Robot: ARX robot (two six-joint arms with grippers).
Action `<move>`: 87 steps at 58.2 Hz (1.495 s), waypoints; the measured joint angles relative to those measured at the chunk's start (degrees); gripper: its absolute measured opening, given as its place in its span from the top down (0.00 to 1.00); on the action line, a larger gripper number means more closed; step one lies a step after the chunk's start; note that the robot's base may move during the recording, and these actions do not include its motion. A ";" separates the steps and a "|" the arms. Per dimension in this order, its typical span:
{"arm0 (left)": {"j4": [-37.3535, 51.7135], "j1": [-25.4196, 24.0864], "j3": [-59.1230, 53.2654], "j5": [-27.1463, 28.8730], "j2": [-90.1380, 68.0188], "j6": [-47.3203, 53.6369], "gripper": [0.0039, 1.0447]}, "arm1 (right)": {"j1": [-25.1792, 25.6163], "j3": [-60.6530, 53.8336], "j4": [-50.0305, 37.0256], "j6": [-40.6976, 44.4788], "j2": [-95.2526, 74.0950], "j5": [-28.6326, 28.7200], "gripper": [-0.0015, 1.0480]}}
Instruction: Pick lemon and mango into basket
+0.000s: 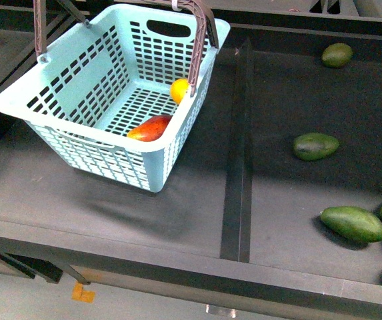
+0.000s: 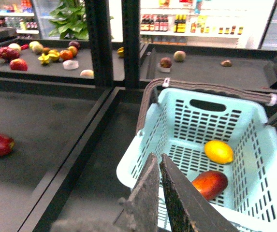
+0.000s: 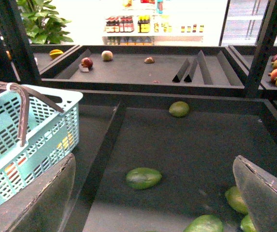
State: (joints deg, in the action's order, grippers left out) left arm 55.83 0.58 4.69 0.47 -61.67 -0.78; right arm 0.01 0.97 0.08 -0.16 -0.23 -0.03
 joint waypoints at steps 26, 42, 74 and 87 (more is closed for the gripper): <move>-18.01 -0.33 -3.78 -0.44 22.45 0.13 0.97 | 0.00 0.00 0.00 0.00 0.00 0.02 0.08; -28.55 -0.33 -3.80 -0.46 34.05 0.13 0.97 | 0.00 0.00 0.00 0.00 0.00 0.02 0.08; -43.43 -0.33 -3.80 -0.46 49.35 0.13 0.97 | 0.00 0.00 0.00 0.00 0.00 0.02 0.08; -55.45 -0.33 -3.80 -0.48 60.81 0.15 0.97 | 0.00 0.00 0.00 0.00 0.00 0.02 0.08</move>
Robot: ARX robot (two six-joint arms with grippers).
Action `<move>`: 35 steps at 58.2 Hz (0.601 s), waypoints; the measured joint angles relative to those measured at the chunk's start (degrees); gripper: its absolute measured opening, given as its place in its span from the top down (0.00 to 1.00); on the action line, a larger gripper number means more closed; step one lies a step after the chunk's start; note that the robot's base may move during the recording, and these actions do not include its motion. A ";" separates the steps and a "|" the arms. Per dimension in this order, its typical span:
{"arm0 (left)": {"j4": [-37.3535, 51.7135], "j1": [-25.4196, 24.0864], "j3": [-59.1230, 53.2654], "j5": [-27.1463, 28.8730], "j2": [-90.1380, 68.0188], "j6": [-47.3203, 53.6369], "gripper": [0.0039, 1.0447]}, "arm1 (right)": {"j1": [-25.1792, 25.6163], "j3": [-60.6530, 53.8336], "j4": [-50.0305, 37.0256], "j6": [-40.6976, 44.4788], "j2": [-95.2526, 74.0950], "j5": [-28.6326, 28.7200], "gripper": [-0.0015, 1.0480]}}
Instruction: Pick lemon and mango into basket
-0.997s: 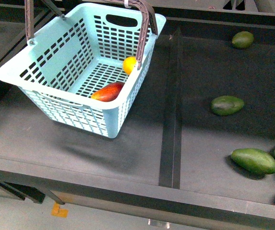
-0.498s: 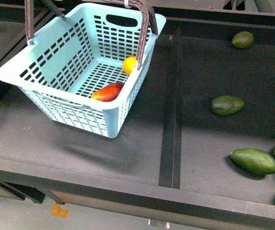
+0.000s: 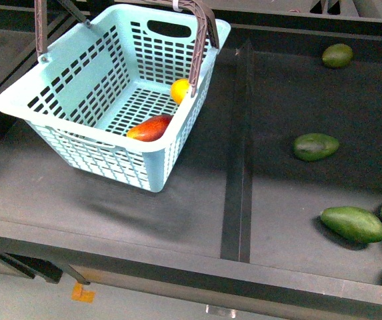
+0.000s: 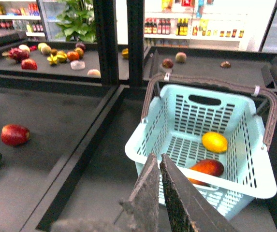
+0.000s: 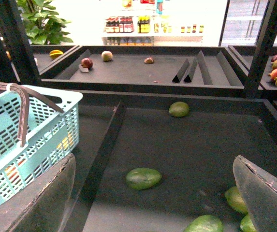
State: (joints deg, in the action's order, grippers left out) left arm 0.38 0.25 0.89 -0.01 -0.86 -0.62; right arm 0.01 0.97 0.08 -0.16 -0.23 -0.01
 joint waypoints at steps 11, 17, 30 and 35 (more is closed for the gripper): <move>-0.28 0.00 0.00 0.02 0.50 0.00 0.97 | 0.00 0.00 0.00 0.00 0.00 0.00 0.08; -0.28 0.00 0.00 0.02 0.50 -0.02 0.97 | 0.00 0.00 0.00 0.00 0.00 0.00 0.08; -0.28 0.00 0.00 0.02 0.50 0.00 0.97 | 0.00 0.00 0.00 0.00 0.00 0.00 0.08; -0.28 0.00 0.00 0.02 0.50 0.00 0.97 | 0.00 0.00 0.00 0.00 0.00 0.02 0.08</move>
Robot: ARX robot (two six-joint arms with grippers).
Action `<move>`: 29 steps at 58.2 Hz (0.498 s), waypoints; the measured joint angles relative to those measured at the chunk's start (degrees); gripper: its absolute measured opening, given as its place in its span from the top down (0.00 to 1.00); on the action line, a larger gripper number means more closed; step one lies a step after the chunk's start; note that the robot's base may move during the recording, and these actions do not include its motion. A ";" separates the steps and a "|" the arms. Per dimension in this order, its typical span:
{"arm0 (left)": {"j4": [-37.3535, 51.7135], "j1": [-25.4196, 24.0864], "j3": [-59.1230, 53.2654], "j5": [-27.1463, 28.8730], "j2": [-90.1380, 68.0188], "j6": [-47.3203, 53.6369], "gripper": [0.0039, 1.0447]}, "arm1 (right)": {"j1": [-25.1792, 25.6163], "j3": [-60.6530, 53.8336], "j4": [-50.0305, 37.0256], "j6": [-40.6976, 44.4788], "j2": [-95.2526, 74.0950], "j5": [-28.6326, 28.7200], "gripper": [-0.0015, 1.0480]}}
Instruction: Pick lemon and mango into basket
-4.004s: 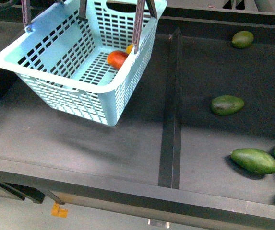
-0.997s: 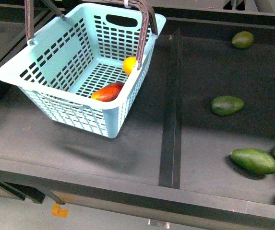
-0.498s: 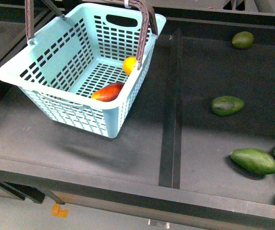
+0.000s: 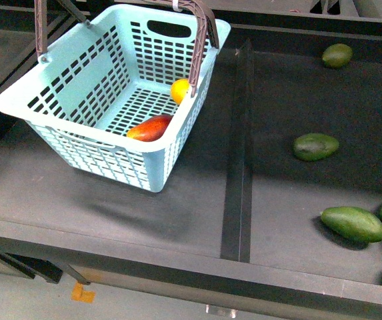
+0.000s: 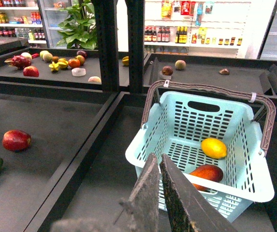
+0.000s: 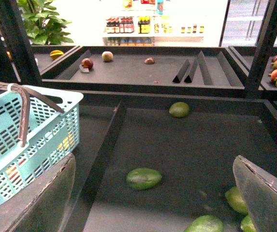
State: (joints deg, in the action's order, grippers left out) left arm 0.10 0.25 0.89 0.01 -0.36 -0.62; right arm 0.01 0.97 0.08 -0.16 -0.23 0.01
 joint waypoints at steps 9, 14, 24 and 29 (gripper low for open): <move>0.00 0.00 0.00 0.00 0.00 -0.02 0.68 | 0.00 0.00 0.00 0.00 0.00 -0.02 0.08; 0.00 0.00 0.00 0.00 0.00 -0.02 0.51 | 0.00 0.00 0.00 0.00 0.00 -0.02 0.08; 0.00 0.00 0.00 0.00 0.00 -0.02 0.19 | 0.00 0.00 0.00 0.00 0.00 0.00 0.08; 0.00 0.00 0.00 0.00 0.00 0.04 0.05 | 0.00 0.00 0.00 0.00 0.00 -0.02 0.08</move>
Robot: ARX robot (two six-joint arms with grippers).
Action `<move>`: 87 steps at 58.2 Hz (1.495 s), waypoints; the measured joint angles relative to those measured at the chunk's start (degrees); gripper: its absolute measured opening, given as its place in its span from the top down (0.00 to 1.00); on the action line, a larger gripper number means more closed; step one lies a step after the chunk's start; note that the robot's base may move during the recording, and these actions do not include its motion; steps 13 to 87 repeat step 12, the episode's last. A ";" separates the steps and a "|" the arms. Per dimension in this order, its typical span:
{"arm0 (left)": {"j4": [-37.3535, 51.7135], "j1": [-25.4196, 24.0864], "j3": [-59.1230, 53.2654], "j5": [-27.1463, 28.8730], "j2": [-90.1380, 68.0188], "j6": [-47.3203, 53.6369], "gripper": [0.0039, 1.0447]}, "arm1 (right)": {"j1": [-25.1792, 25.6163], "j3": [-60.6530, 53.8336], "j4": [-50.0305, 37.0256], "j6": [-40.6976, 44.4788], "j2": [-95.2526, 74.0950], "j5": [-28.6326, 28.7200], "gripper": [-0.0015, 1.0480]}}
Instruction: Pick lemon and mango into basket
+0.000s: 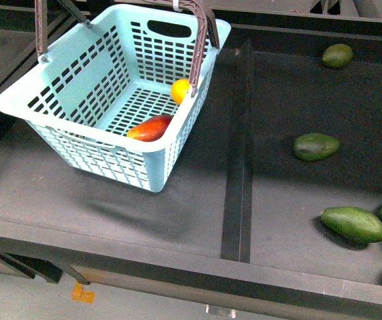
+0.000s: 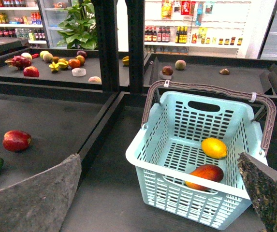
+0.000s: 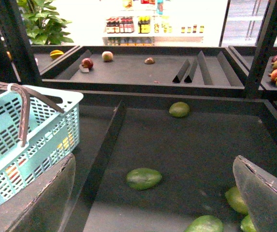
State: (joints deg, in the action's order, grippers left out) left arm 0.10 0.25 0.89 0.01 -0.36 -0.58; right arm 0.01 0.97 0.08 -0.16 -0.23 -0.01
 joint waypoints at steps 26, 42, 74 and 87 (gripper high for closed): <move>0.00 0.00 0.00 0.00 0.00 0.04 0.06 | 0.00 0.00 0.00 0.00 0.00 0.02 0.08; 0.00 0.00 0.00 0.00 0.00 0.04 0.06 | 0.00 0.00 0.00 0.00 0.00 0.02 0.08; 0.00 0.00 0.00 0.00 0.00 0.04 0.06 | 0.00 0.00 0.00 0.00 0.00 0.02 0.08; 0.00 0.00 0.00 0.00 0.00 0.04 0.06 | 0.00 0.00 0.00 0.00 0.00 0.02 0.08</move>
